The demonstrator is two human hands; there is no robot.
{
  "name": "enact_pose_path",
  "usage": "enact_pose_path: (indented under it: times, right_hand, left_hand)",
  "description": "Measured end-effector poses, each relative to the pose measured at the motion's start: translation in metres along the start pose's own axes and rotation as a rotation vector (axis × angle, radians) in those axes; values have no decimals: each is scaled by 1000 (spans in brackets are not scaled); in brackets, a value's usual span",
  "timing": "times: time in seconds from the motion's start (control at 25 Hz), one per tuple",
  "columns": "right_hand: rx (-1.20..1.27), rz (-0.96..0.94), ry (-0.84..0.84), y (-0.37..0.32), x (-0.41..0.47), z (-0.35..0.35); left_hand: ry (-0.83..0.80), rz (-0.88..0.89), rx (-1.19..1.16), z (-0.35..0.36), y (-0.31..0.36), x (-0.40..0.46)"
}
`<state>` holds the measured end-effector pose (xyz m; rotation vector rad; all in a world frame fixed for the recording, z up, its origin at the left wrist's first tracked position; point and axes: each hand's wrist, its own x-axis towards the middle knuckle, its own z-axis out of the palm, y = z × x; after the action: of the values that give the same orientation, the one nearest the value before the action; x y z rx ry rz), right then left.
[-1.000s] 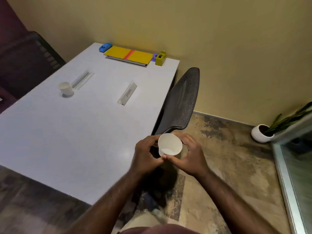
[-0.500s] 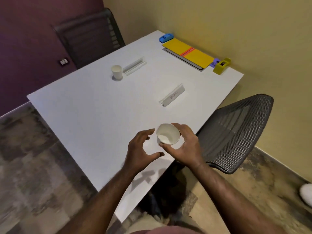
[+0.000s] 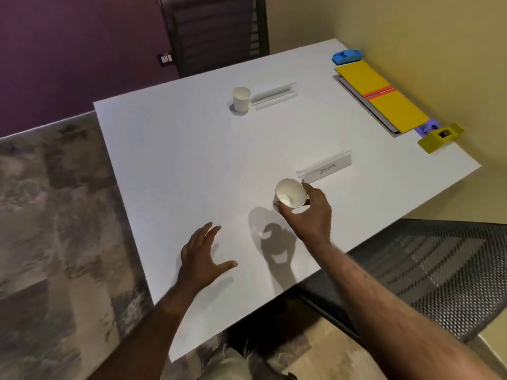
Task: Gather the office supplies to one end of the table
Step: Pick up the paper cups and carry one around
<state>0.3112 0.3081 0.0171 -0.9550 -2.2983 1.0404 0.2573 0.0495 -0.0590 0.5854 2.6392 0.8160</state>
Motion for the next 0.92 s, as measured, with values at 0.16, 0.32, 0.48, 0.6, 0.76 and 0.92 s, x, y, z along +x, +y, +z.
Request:
enact_pose_path:
  times: [0.16, 0.32, 0.48, 0.6, 0.76, 0.92]
  right_hand:
    - [-32, 30, -38, 32, 41, 25]
    - [-56, 36, -74, 55, 80, 44]
    - [-96, 69, -109, 73, 106, 61]
    - [-111, 94, -112, 81, 113, 68]
    - [-111, 79, -103, 84, 116, 72]
    - [-110, 65, -110, 81, 117, 75]
  left_hand:
    - [-5, -123, 58, 25, -16, 14]
    - [-78, -227, 119, 40, -31, 25]
    - [-45, -191, 139, 51, -39, 20]
    - [-30, -187, 171, 52, -38, 21]
    - [-61, -208, 192, 50, -33, 25]
    - [-75, -203, 202, 49, -32, 26]
